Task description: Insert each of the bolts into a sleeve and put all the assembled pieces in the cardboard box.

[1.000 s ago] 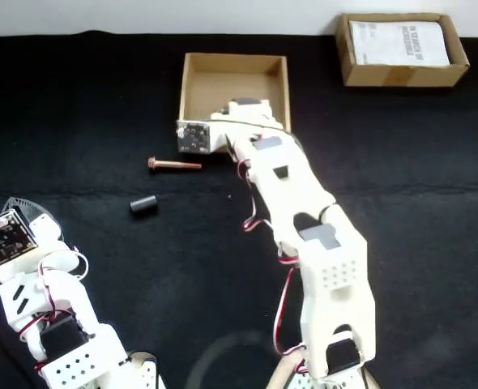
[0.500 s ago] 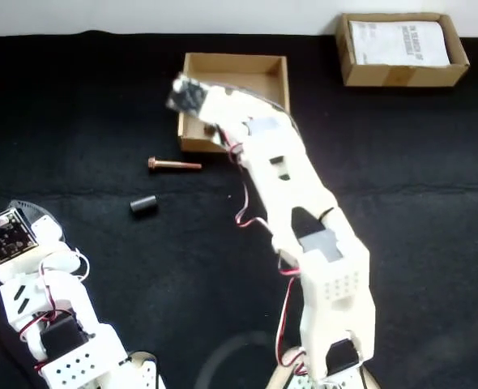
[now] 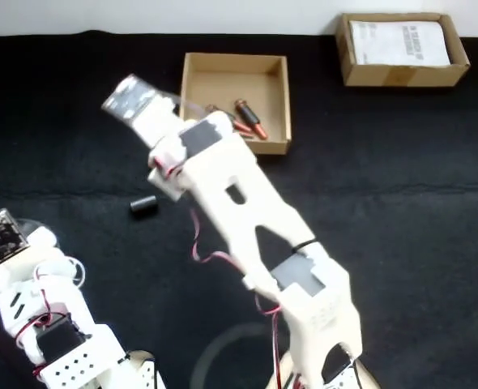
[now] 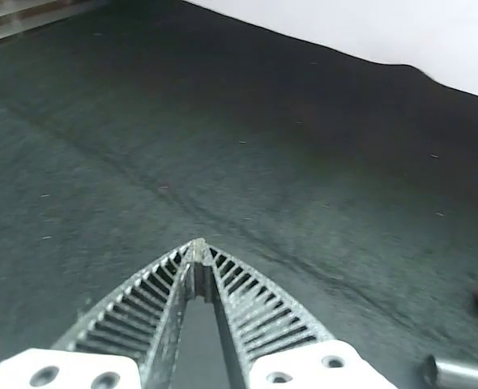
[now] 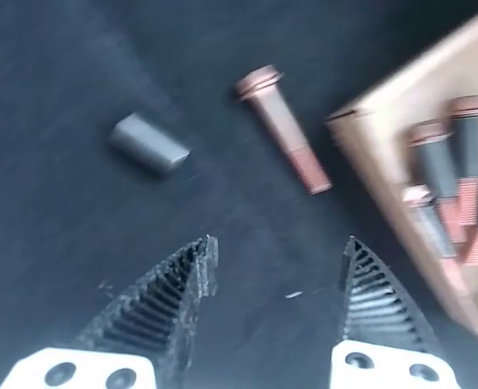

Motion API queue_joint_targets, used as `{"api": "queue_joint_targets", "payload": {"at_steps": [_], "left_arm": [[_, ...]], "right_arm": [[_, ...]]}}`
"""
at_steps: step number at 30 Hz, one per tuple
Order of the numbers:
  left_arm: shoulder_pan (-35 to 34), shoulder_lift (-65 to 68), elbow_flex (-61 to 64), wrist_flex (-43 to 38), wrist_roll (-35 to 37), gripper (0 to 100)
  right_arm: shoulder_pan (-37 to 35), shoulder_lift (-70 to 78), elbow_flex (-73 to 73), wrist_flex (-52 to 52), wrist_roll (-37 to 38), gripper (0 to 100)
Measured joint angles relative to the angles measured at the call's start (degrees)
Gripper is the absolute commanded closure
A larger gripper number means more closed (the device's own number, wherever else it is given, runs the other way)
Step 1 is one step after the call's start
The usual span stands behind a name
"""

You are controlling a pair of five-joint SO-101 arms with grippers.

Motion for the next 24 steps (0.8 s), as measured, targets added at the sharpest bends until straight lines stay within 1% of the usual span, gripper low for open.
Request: {"api": "queue_joint_targets", "payload": {"at_steps": [4,5,6,10,16,20,24], "left_arm": [[-3.69,0.00,0.00,0.00,0.09,99],[-4.57,0.00,0.00,0.00,0.09,99],[-5.63,0.00,0.00,0.00,0.09,99],[-9.93,0.00,0.00,0.00,0.09,99],[-16.18,0.00,0.00,0.00,0.09,99],[-18.99,0.00,0.00,0.09,0.09,99],[-20.57,0.00,0.00,0.09,0.09,99]], "right_arm": [[-3.52,0.00,1.76,0.00,0.00,77.2],[-3.78,0.00,1.76,-0.18,0.97,77.2],[-3.87,0.00,1.93,-0.18,3.34,77.2],[-4.66,0.00,2.29,-0.26,16.70,77.2],[-4.84,0.26,2.37,-3.96,25.67,77.2],[-5.27,5.54,1.67,-6.07,28.57,77.2],[-6.51,13.01,-4.31,-6.33,29.01,77.2]]}}
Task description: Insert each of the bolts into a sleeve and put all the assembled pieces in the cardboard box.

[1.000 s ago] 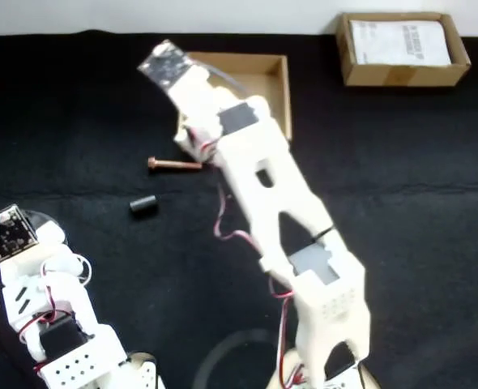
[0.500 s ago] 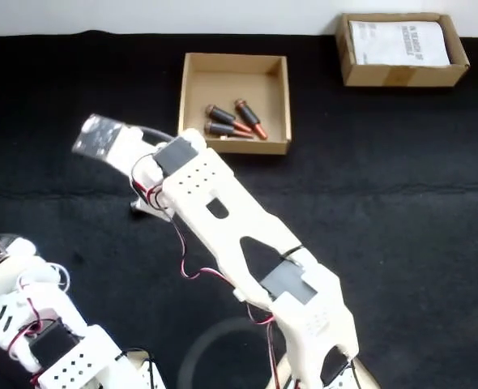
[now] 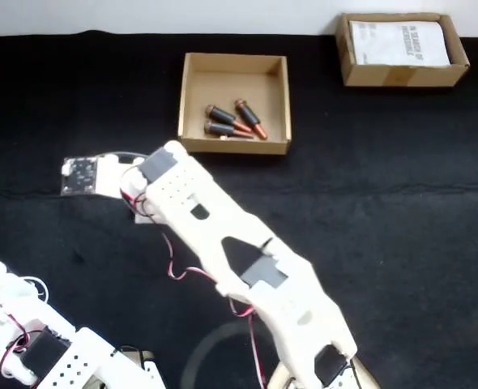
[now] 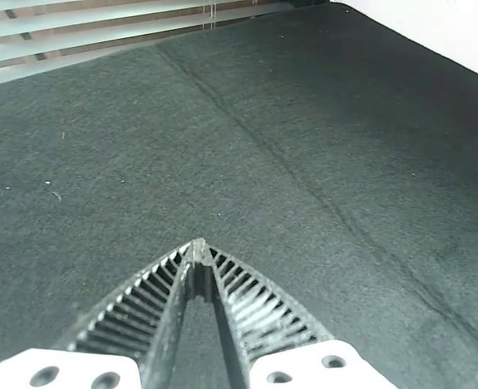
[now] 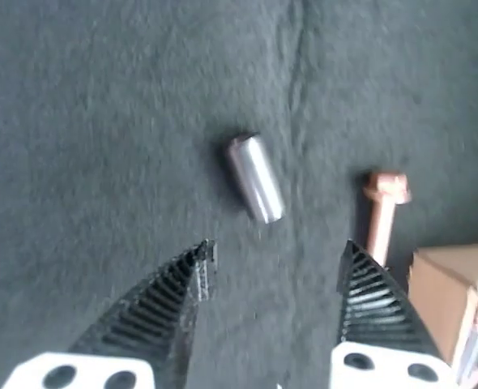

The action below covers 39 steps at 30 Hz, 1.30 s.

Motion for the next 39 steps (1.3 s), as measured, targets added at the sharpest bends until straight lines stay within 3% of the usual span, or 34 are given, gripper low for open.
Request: {"api": "queue_joint_targets", "payload": {"at_steps": [17,23,35,39], "left_arm": [[-0.18,0.00,0.00,0.00,0.00,99],[-0.18,0.00,0.00,0.26,0.00,99],[0.00,0.00,0.00,8.18,0.00,99],[4.48,0.00,0.00,11.52,-0.09,99]], "right_arm": [[-1.05,22.86,-24.18,4.22,0.18,78.1],[-1.05,27.08,-29.63,4.40,0.26,99.8],[0.00,29.63,-39.47,10.81,3.25,99.1],[2.20,26.20,-44.40,16.70,-0.88,99.1]]}}
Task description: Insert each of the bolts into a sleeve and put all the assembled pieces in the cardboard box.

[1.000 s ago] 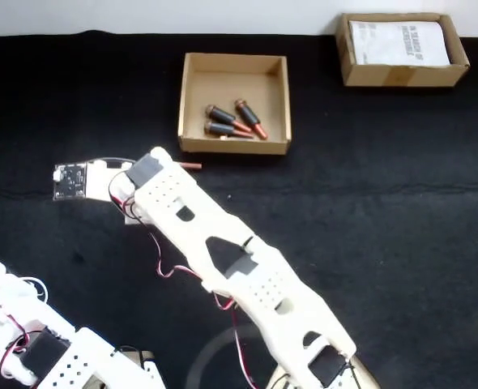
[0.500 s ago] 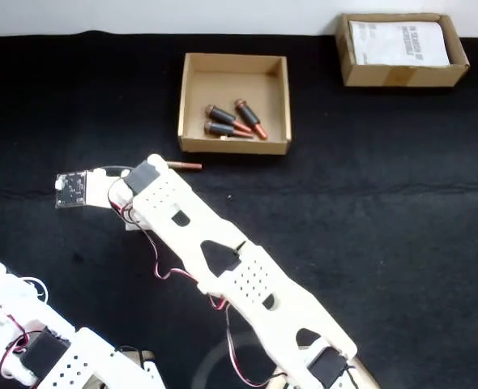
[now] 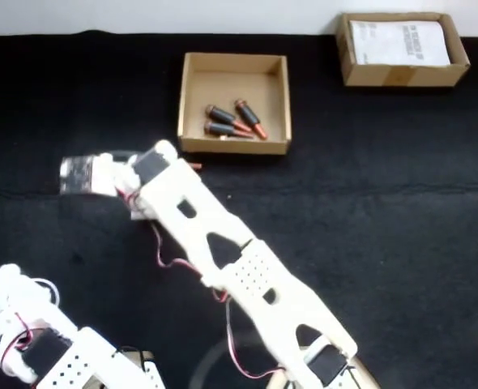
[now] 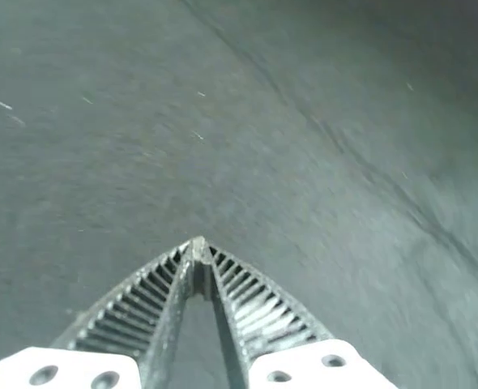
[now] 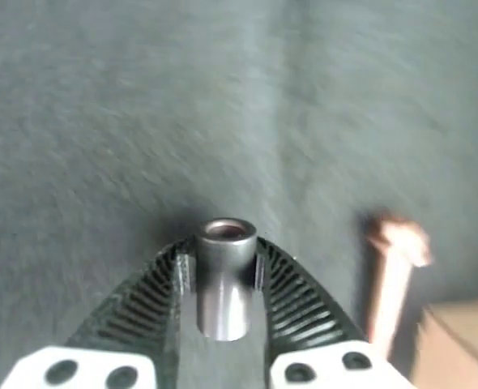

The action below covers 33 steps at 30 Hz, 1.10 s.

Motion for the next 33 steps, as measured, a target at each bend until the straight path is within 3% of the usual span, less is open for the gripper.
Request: {"api": "queue_joint_targets", "payload": {"at_steps": [8,13,18,27,33], "left_arm": [[20.84,0.09,-12.84,16.18,1.58,99],[29.80,6.86,-24.26,19.52,3.52,99],[33.67,24.88,-38.68,20.66,10.29,99],[42.46,66.73,-71.03,32.00,28.92,98],[48.26,92.57,-90.20,39.74,39.12,80]], "right_arm": [[2.64,-16.00,-3.34,10.11,-10.37,99.1],[5.19,-29.63,2.64,10.29,-16.62,99.1],[5.45,-46.07,21.01,10.37,-20.04,99.1],[5.80,-66.02,47.91,10.37,-21.63,99.1],[6.86,-72.53,60.48,6.33,-22.95,99.1]]}}
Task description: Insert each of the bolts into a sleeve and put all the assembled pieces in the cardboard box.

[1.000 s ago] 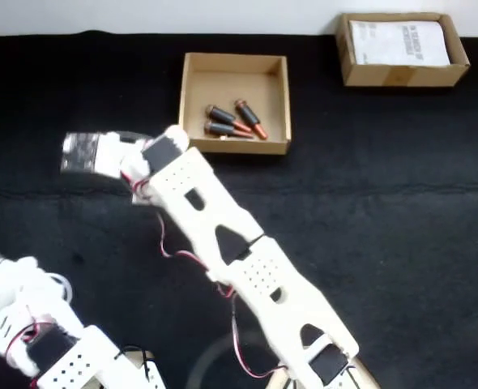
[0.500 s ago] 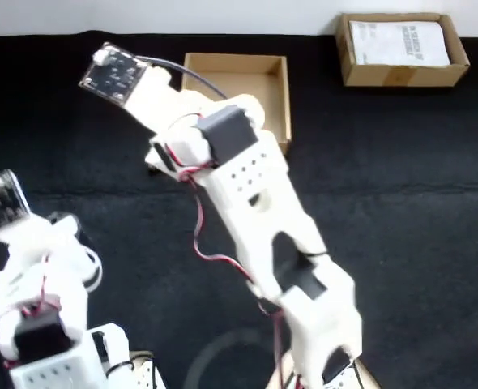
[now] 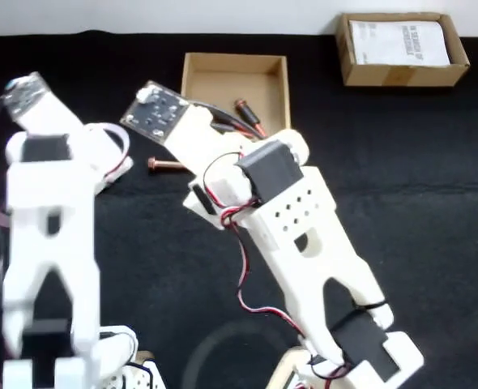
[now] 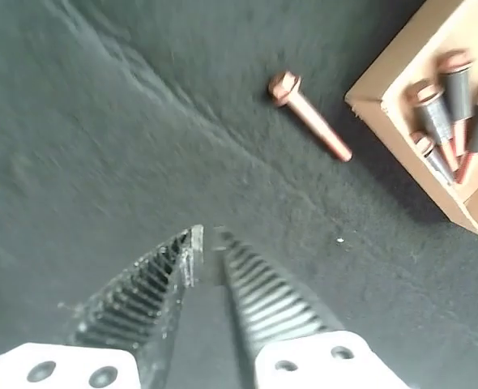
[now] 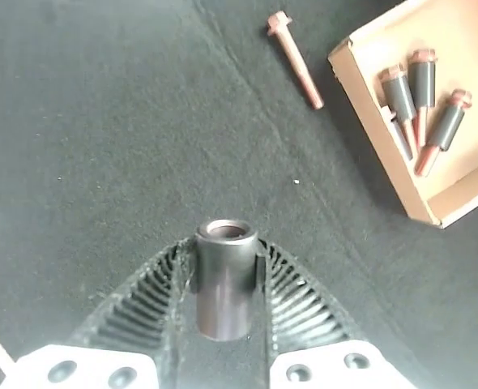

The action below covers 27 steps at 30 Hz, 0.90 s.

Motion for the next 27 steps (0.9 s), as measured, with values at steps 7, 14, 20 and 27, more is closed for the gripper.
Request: {"api": "queue_joint_targets", "payload": {"at_steps": [7,14,20,27], "left_arm": [[4.04,23.65,-20.57,7.30,10.29,79],[4.31,41.93,-37.19,10.99,13.01,79],[4.31,52.13,-44.66,11.43,15.12,79],[4.66,59.69,-51.69,11.43,15.82,79]], "right_arm": [[3.25,-6.51,16.18,-8.97,0.00,99.1],[5.71,-14.42,29.98,-14.59,0.00,99.1],[7.30,-20.75,37.98,-16.44,0.00,99.1],[9.14,-26.02,45.19,-18.55,1.23,99.1]]}}
